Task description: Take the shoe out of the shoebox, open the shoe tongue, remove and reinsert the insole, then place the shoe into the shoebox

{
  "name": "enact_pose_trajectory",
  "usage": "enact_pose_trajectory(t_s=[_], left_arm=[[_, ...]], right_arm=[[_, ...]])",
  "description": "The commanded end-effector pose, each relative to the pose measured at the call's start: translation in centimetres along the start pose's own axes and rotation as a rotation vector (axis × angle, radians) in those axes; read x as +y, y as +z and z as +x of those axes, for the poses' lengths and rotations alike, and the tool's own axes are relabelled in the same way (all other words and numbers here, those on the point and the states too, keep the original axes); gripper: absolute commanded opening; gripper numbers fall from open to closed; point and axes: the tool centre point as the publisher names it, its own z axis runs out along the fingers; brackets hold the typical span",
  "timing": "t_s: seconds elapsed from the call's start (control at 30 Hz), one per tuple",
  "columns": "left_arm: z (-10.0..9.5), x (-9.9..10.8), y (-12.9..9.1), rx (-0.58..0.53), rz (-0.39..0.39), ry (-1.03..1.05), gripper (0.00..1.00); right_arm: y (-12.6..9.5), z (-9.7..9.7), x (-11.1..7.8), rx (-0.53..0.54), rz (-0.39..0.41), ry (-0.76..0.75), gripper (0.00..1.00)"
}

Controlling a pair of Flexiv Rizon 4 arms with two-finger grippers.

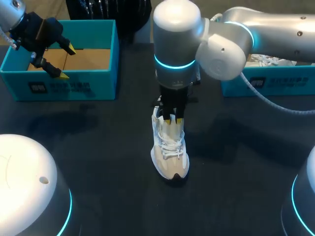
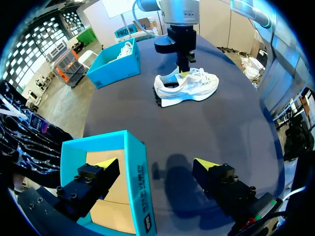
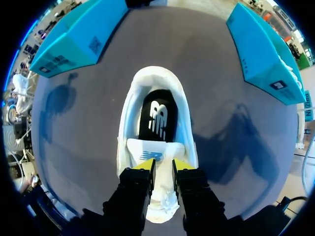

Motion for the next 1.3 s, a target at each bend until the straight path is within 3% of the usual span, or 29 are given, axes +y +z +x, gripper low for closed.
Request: enact_pose_trajectory(t_s=[0.03, 0.17, 0.4, 0.53, 0.63, 0.7, 0.93, 0.97, 1.03, 1.07, 1.3], left_arm=[[0.0, 0.0, -0.1, 0.002, -0.003, 0.0, 1.0], [0.0, 0.0, -0.1, 0.002, -0.003, 0.0, 1.0], [0.0, 0.0, -0.1, 0.002, -0.003, 0.0, 1.0], [0.0, 0.0, -0.1, 0.002, -0.003, 0.0, 1.0], [0.0, 0.0, -0.1, 0.002, -0.003, 0.0, 1.0], [0.0, 0.0, -0.1, 0.002, -0.003, 0.0, 1.0], [0.0, 0.0, -0.1, 0.002, -0.003, 0.0, 1.0], [0.0, 0.0, -0.1, 0.002, -0.003, 0.0, 1.0], [0.0, 0.0, -0.1, 0.002, -0.003, 0.0, 1.0], [0.0, 0.0, -0.1, 0.002, -0.003, 0.0, 1.0], [0.0, 0.0, -0.1, 0.002, -0.003, 0.0, 1.0]], right_arm=[[-1.4, 0.0, -0.4, -0.017, -0.024, 0.004, 0.26], [-1.6, 0.2, -0.3, -0.024, -0.023, -0.012, 0.28], [0.5, 0.5, 0.1, -0.004, 0.004, -0.036, 0.27], [-0.4, 0.3, -0.2, -0.009, -0.004, -0.075, 0.31], [-2.0, -0.2, -0.5, 0.001, -0.079, -0.199, 0.37], [-2.7, -0.6, -0.5, -0.047, -0.095, -0.319, 0.47], [-4.5, 0.1, 1.0, -0.069, -0.143, -0.702, 0.47], [-4.7, 0.3, 1.3, -0.072, -0.149, -0.767, 0.49], [-4.9, 0.6, 1.7, -0.044, -0.122, -0.862, 0.86], [-4.9, 0.6, 1.7, -0.044, -0.122, -0.862, 1.0], [-4.9, 0.6, 1.7, -0.044, -0.122, -0.862, 1.0]])
